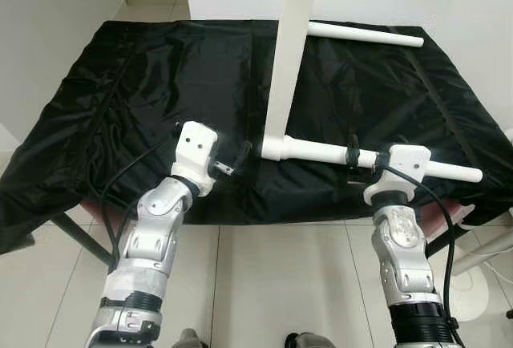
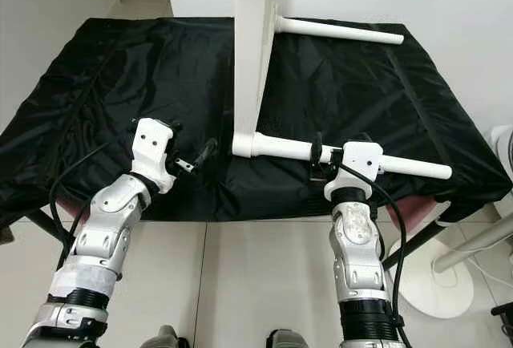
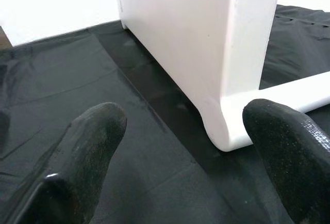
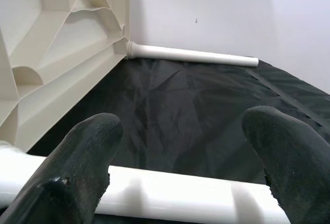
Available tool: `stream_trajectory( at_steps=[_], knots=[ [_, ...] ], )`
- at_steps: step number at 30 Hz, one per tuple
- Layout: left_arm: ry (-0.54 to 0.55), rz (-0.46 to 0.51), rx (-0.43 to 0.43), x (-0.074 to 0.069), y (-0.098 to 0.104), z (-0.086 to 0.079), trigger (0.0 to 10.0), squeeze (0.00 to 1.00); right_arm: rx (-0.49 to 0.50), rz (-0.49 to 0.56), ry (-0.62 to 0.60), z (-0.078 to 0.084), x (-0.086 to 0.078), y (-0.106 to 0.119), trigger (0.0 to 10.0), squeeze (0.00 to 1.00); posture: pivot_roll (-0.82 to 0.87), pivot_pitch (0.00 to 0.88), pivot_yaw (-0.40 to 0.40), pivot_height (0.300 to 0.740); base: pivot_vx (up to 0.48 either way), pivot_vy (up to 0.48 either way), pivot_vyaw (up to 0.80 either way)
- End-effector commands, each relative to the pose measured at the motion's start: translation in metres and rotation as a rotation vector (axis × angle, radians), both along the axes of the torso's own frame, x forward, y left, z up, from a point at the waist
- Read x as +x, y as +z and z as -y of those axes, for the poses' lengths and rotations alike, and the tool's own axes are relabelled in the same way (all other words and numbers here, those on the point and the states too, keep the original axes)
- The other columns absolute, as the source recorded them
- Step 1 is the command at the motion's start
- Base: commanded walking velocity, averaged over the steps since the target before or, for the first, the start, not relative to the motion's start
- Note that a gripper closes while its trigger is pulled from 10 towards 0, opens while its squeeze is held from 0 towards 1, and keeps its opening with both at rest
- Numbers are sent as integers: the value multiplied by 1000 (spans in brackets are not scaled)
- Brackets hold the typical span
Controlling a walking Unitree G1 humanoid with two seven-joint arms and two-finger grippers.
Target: Building children table
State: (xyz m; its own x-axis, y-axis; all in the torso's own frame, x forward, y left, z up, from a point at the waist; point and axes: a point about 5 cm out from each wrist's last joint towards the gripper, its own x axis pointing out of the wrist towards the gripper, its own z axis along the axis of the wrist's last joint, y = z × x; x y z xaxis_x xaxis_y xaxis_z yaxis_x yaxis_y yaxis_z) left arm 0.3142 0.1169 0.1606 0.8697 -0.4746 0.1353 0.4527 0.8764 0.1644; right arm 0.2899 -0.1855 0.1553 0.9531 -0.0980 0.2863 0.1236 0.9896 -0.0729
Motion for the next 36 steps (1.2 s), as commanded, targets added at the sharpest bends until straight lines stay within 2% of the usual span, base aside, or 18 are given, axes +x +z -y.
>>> stream_trajectory(
  at_steps=[1,10,36],
  knots=[
    [183,7,-27,0,-2,-10,10000,0,-8,8,5,-1,-2,0,10000,0,-57,73,22,740,0,0,0],
    [195,12,-37,0,-1,-11,10000,0,-11,13,39,-11,1,0,10000,0,-48,75,20,740,0,0,0],
    [178,23,-54,-5,1,-4,10000,0,-14,9,30,-10,-1,-2,10000,0,-51,80,23,740,0,0,0]
  ],
)
